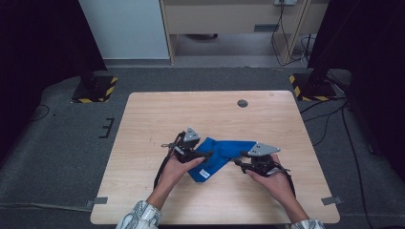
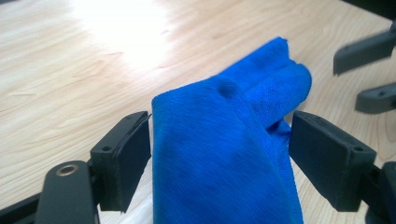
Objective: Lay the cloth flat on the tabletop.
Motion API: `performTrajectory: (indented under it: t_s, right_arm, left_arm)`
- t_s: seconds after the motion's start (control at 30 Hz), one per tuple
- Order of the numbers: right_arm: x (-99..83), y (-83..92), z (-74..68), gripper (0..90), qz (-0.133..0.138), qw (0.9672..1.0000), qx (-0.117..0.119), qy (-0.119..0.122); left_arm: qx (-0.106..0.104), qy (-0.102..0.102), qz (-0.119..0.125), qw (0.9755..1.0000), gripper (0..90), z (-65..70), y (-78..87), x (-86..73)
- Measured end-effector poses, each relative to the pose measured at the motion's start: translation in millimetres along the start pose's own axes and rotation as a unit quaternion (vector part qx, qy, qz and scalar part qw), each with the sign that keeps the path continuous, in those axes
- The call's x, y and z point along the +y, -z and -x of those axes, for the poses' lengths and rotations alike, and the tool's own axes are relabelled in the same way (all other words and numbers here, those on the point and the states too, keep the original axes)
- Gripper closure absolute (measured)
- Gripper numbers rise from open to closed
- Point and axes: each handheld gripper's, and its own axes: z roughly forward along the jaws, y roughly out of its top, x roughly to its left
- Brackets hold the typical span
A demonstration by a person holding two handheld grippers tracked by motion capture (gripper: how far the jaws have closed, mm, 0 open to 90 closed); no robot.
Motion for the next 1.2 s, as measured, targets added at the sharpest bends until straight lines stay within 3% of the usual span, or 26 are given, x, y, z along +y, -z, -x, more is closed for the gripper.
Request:
performTrajectory:
  t_s: [0.07, 0.23, 0.3, 0.5, 0.63, 0.67, 0.7, 0.73, 0.87, 0.9, 0.93, 1.1, 1.2]
  right_arm:
    - [-1.0, -4.9, 0.4, 53.5, -0.007, 1.0, -0.004, 0.0]
    - [0.9, -9.3, 4.0, 49.0, -0.005, 0.9999, -0.01, -0.001]
    - [0.7, -14.6, 6.8, 43.0, -0.012, 0.9998, -0.014, -0.005]
    - [-1.1, -20.0, 7.1, 39.6, -0.023, 0.9995, -0.021, -0.001]
    - [-3.0, -26.5, 7.7, 45.3, -0.031, 0.9993, -0.021, 0.004]
    - [-4.7, -30.9, 7.9, 52.4, -0.043, 0.9988, -0.023, 0.008]
    - [-4.7, -30.9, 7.9, 52.4, -0.043, 0.9988, -0.023, 0.008]
    - [-5.4, -33.0, 8.3, 57.7, -0.047, 0.9985, -0.026, 0.011]
    - [-7.4, -38.2, 10.2, 74.5, -0.061, 0.9977, -0.029, 0.01]
    - [-7.1, -38.0, 10.4, 82.7, -0.059, 0.9979, -0.026, 0.013]
    - [-6.6, -37.2, 9.9, 85.4, -0.057, 0.9979, -0.027, 0.014]
    - [-2.8, -27.0, 8.7, 87.3, -0.053, 0.9984, -0.018, 0.001]
    - [-0.9, -18.7, 8.9, 87.6, -0.049, 0.9986, -0.012, -0.011]
  left_arm:
    - [0.014, -0.001, 0.005, 0.9999, 20.4, -0.5, 12.8, -3.1]
    - [0.025, -0.002, 0.006, 0.9997, 20.9, 1.4, 29.4, -16.4]
    - [0.024, 0.003, -0.008, 0.9997, 21.7, 3.1, 34.9, -28.6]
    - [0.025, -0.002, -0.023, 0.9994, 21.0, 3.0, 36.2, -39.6]
    - [0.023, -0.006, -0.036, 0.9991, 21.8, -1.7, 30.4, -44.0]
    - [0.024, -0.006, -0.043, 0.9988, 26.7, -5.3, 26.5, -46.6]
    - [0.024, -0.006, -0.043, 0.9988, 31.5, -5.3, 26.5, -46.6]
    - [0.024, -0.006, -0.048, 0.9985, 31.5, -7.3, 24.8, -47.7]
    - [0.026, 0.006, -0.059, 0.9979, 51.3, -15.2, 17.7, -47.9]
    - [0.028, 0.005, -0.059, 0.9978, 59.2, -16.7, 16.9, -47.4]
    - [0.031, 0.015, -0.053, 0.998, 63.2, -20.8, 16.3, -46.1]
    - [0.037, 0.022, -0.036, 0.9984, 82.6, -27.8, 20.4, -44.9]
    - [0.036, 0.023, -0.036, 0.9984, 84.9, -29.1, 23.0, -44.6]
